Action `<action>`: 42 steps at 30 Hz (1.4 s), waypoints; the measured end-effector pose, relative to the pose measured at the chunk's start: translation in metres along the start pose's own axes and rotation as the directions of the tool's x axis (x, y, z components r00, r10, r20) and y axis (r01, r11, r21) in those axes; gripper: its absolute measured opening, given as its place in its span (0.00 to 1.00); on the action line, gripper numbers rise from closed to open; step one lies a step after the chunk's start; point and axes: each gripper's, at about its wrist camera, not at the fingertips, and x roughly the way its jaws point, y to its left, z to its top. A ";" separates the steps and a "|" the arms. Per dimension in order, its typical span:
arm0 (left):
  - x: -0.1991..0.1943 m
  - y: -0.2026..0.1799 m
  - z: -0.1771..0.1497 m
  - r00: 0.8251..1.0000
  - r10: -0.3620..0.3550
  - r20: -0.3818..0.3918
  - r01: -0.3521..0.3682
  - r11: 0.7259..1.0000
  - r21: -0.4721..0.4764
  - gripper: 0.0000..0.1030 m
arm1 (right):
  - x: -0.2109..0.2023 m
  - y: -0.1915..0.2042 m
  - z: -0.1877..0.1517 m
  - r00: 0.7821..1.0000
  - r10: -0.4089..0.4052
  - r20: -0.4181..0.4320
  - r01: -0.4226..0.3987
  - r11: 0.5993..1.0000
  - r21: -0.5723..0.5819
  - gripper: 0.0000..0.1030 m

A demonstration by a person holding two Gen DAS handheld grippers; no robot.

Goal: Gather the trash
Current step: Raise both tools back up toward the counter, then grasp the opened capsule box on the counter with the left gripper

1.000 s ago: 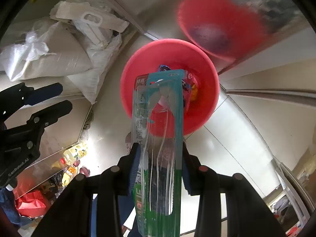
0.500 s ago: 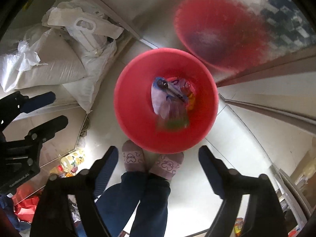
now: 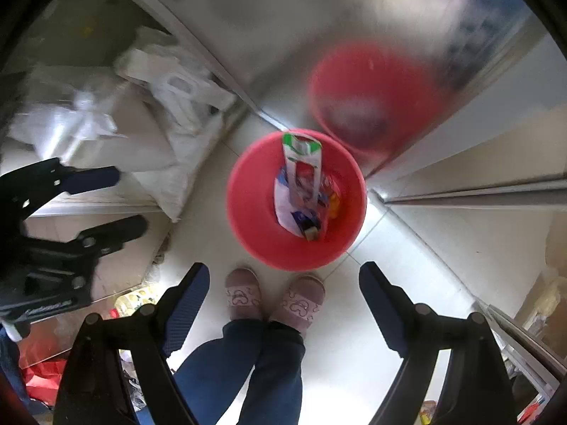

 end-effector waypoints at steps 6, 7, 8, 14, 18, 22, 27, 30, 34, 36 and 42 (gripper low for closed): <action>-0.077 -0.016 -0.007 0.999 0.006 0.042 -0.006 1.000 0.006 0.76 | -0.068 0.019 -0.016 0.998 -0.006 0.064 0.006 1.000 0.003 0.82; -0.094 -0.020 -0.009 0.999 0.009 0.054 -0.009 1.000 0.007 0.77 | -0.081 0.024 -0.019 0.997 -0.005 0.074 0.005 1.000 0.007 0.82; -0.107 -0.023 -0.011 0.998 0.013 0.061 -0.014 1.000 0.009 0.80 | -0.096 0.027 -0.022 0.996 -0.003 0.084 0.003 1.000 0.010 0.82; -0.200 -0.040 -0.020 0.991 0.059 0.119 -0.059 0.998 -0.008 0.82 | -0.186 0.049 -0.038 0.989 -0.008 0.149 0.005 1.000 0.018 0.83; -0.267 -0.051 -0.024 0.980 0.087 0.179 -0.084 0.996 -0.022 0.83 | -0.250 0.064 -0.052 0.968 -0.061 0.242 0.069 0.997 -0.023 0.83; -0.332 -0.063 -0.026 0.973 0.098 0.209 -0.097 0.995 -0.015 0.84 | -0.304 0.069 -0.060 0.949 -0.055 0.310 0.060 0.998 -0.007 0.83; -0.390 -0.077 -0.028 0.950 0.117 0.288 -0.133 0.990 0.038 0.84 | -0.360 0.081 -0.063 0.898 -0.087 0.431 0.106 0.994 -0.020 0.86; -0.413 -0.077 -0.025 0.934 0.144 0.328 -0.163 0.986 0.029 0.87 | -0.381 0.082 -0.061 0.867 -0.095 0.489 0.118 0.993 -0.015 0.87; -0.438 -0.079 -0.022 0.913 0.147 0.381 -0.165 0.986 0.015 0.87 | -0.402 0.082 -0.055 0.844 -0.106 0.526 0.130 0.991 -0.009 0.87; -0.447 -0.078 -0.018 0.906 0.155 0.393 -0.174 0.985 0.013 0.87 | -0.409 0.083 -0.051 0.834 -0.106 0.542 0.137 0.990 -0.017 0.87; -0.469 -0.073 0.003 0.898 0.193 0.396 -0.212 0.977 0.005 0.87 | -0.434 0.082 -0.038 0.788 -0.098 0.608 0.162 0.985 -0.052 0.99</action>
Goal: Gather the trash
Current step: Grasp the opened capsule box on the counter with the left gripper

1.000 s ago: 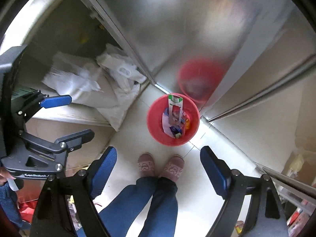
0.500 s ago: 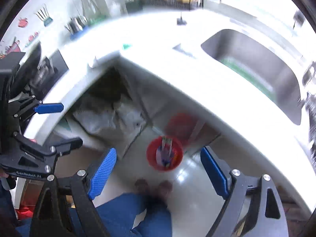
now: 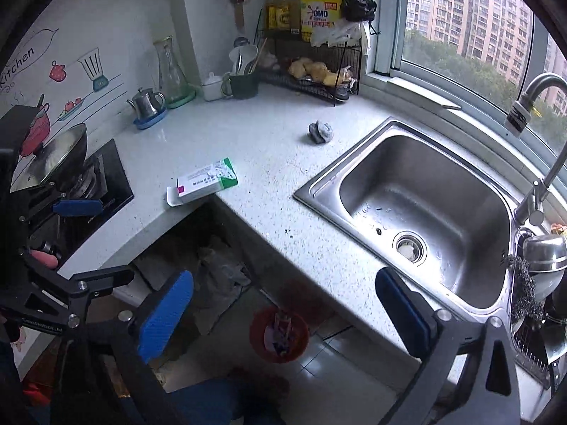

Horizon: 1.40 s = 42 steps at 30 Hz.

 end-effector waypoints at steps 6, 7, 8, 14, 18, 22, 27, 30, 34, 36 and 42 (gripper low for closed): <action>0.000 0.022 0.028 1.000 0.015 0.007 -0.015 1.000 0.002 0.87 | 0.013 -0.010 0.018 1.000 -0.015 0.001 0.015 1.000 0.001 0.99; 0.003 0.027 0.032 1.000 0.005 -0.001 -0.005 1.000 -0.004 0.87 | 0.014 -0.012 0.021 1.000 -0.018 -0.006 0.018 1.000 0.008 0.99; 0.007 0.032 0.036 1.000 0.009 -0.007 -0.009 1.000 -0.005 0.87 | 0.017 -0.015 0.024 1.000 -0.016 -0.012 0.017 1.000 0.014 0.99; 0.040 0.059 0.061 0.999 0.004 -0.038 -0.003 1.000 0.020 0.87 | 0.041 -0.021 0.042 0.998 -0.037 -0.042 0.038 0.999 0.039 0.99; 0.075 0.083 0.073 0.995 0.029 -0.095 -0.023 0.997 0.068 0.87 | 0.059 -0.022 0.059 0.996 -0.045 -0.072 0.049 0.997 0.065 0.99; 0.104 0.101 0.081 0.990 -0.023 -0.138 0.038 0.993 0.109 0.87 | 0.073 -0.021 0.082 0.995 -0.063 -0.078 0.070 0.994 0.083 0.99; 0.149 0.111 0.084 0.972 -0.081 -0.221 0.118 0.980 0.161 0.87 | 0.097 -0.026 0.094 0.989 -0.073 -0.132 0.092 0.986 0.142 0.99; 0.175 0.117 0.085 0.959 -0.102 -0.263 0.153 0.971 0.182 0.87 | 0.110 -0.025 0.097 0.982 -0.085 -0.169 0.111 0.981 0.156 0.99; 0.201 0.126 0.088 0.946 -0.142 -0.290 0.195 0.967 0.165 0.87 | 0.121 -0.023 0.101 0.976 -0.088 -0.198 0.122 0.979 0.166 0.99; 0.212 0.129 0.088 0.942 -0.150 -0.301 0.204 0.966 0.157 0.87 | 0.126 -0.024 0.103 0.973 -0.093 -0.212 0.132 0.976 0.175 0.99; 0.229 0.129 0.095 0.943 -0.168 -0.287 0.219 0.963 0.159 0.87 | 0.142 -0.025 0.112 0.961 -0.110 -0.252 0.162 0.967 0.196 0.99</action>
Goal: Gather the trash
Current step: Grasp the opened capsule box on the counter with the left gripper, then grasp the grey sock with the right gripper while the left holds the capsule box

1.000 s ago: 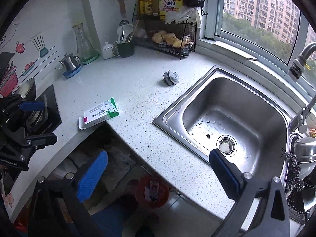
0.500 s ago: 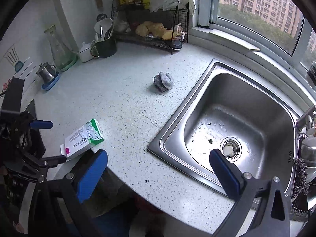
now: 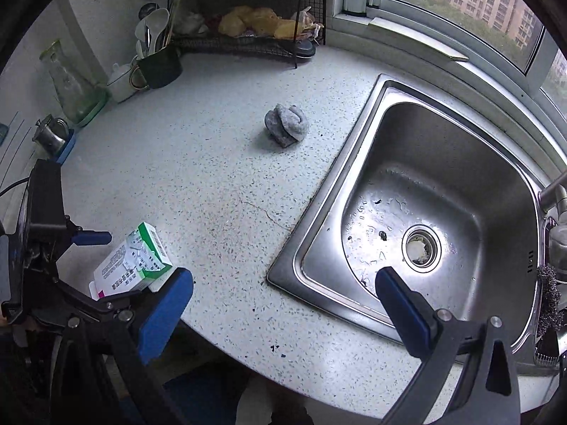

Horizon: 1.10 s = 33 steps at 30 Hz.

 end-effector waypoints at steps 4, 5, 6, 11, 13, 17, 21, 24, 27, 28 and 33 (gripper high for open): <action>0.011 0.006 0.003 1.000 -0.020 -0.010 0.020 1.000 0.001 0.87 | 0.007 0.002 0.008 1.000 -0.012 -0.017 0.012 1.000 0.014 1.00; 0.011 0.007 0.004 1.000 -0.029 -0.007 0.029 1.000 0.006 0.87 | 0.008 0.003 0.010 1.000 -0.016 -0.021 0.016 1.000 0.014 1.00; 0.010 0.008 0.005 0.999 -0.038 -0.004 0.038 0.999 0.012 0.87 | 0.010 0.005 0.012 1.000 -0.019 -0.023 0.020 1.000 0.014 0.99; 0.010 0.014 0.009 1.000 -0.023 0.002 0.023 0.998 0.054 0.82 | 0.017 0.007 0.025 0.999 -0.029 -0.028 0.030 0.999 0.034 0.99; 0.011 0.016 0.012 1.000 0.011 0.014 -0.012 0.996 0.086 0.74 | 0.020 0.008 0.032 0.999 -0.034 -0.028 0.036 0.999 0.038 1.00; 0.010 0.029 0.027 1.000 -0.007 0.021 0.006 0.997 0.072 0.60 | 0.026 0.011 0.041 0.999 -0.039 -0.033 0.040 0.998 0.042 1.00; 0.010 0.037 0.031 0.999 -0.034 0.018 0.033 0.998 0.060 0.59 | 0.032 0.017 0.049 0.999 -0.037 -0.036 0.038 0.998 0.040 1.00; 0.009 0.046 0.036 0.998 -0.063 0.015 0.063 0.997 0.036 0.59 | 0.037 0.019 0.057 0.998 -0.044 -0.039 0.046 0.998 0.035 1.00; 0.008 0.055 0.035 0.996 -0.089 0.021 0.089 0.996 0.009 0.59 | 0.044 0.019 0.066 0.998 -0.054 -0.039 0.056 0.998 0.037 1.00; 0.008 0.059 0.036 0.995 -0.093 0.020 0.093 0.996 0.002 0.59 | 0.047 0.019 0.070 0.998 -0.055 -0.037 0.057 0.998 0.038 1.00; 0.003 0.082 0.040 0.996 -0.091 0.024 0.092 0.995 -0.034 0.59 | 0.070 0.017 0.095 0.997 -0.061 -0.039 0.062 0.998 0.024 0.99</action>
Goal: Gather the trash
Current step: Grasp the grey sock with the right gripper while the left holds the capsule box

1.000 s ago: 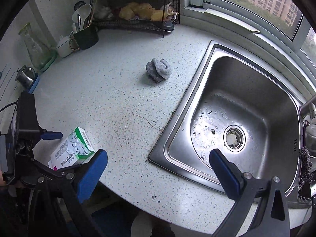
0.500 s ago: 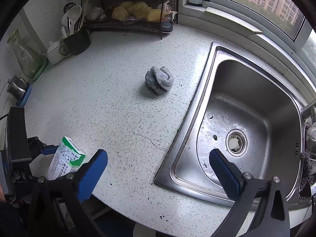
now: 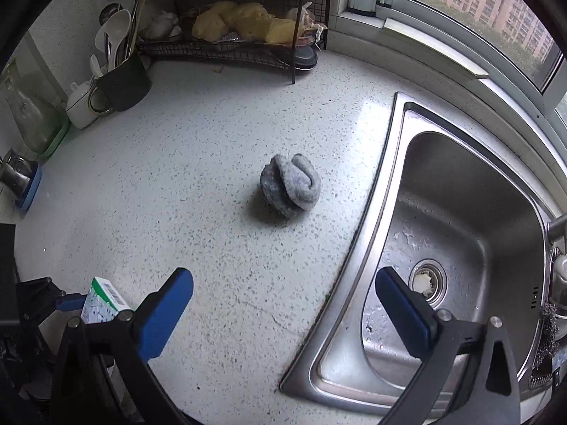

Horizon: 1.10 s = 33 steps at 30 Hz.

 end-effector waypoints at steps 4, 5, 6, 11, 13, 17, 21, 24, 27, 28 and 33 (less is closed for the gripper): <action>-0.007 0.019 0.006 1.000 0.026 0.006 -0.026 1.000 -0.016 0.59 | 0.024 -0.001 0.023 1.000 0.013 -0.012 -0.013 1.000 0.011 0.99; -0.008 0.023 0.009 0.999 0.038 0.012 -0.038 0.999 -0.014 0.59 | 0.030 -0.001 0.028 1.000 0.017 -0.017 -0.017 1.000 0.012 0.99; -0.010 0.025 0.012 0.998 0.054 0.017 -0.053 0.999 -0.010 0.59 | 0.036 0.000 0.033 1.000 0.021 -0.022 -0.021 1.000 0.011 0.99; -0.018 0.045 0.026 0.997 0.069 0.036 -0.067 0.997 -0.042 0.59 | 0.061 0.005 0.054 0.999 0.014 -0.050 -0.015 1.000 -0.020 0.90; -0.020 0.051 0.030 0.996 0.079 0.043 -0.077 0.996 -0.050 0.59 | 0.068 0.004 0.061 0.998 0.014 -0.068 -0.016 0.999 -0.032 0.82; -0.020 0.059 0.027 0.992 0.125 0.029 -0.123 0.991 -0.053 0.59 | 0.083 0.004 0.070 0.994 0.004 -0.110 -0.010 0.998 -0.055 0.65; -0.017 0.070 0.030 0.993 0.119 0.024 -0.117 0.990 -0.075 0.59 | 0.094 -0.001 0.078 0.993 0.006 -0.119 -0.015 0.997 -0.075 0.43; -0.019 0.073 0.033 0.991 0.127 0.037 -0.123 0.989 -0.082 0.59 | 0.094 -0.003 0.081 0.993 0.022 -0.112 -0.032 0.996 -0.082 0.39; -0.026 0.070 0.034 0.988 0.142 0.061 -0.137 0.987 -0.084 0.59 | 0.089 -0.010 0.077 0.995 0.040 -0.093 -0.048 0.995 -0.083 0.37; -0.029 0.063 0.040 0.987 0.147 0.064 -0.141 0.986 -0.084 0.59 | 0.084 -0.014 0.073 0.995 0.044 -0.089 -0.052 0.995 -0.082 0.36; -0.041 0.050 0.041 0.984 0.157 0.088 -0.151 0.986 -0.073 0.59 | 0.054 -0.019 0.058 0.995 0.079 -0.060 -0.084 0.992 -0.091 0.36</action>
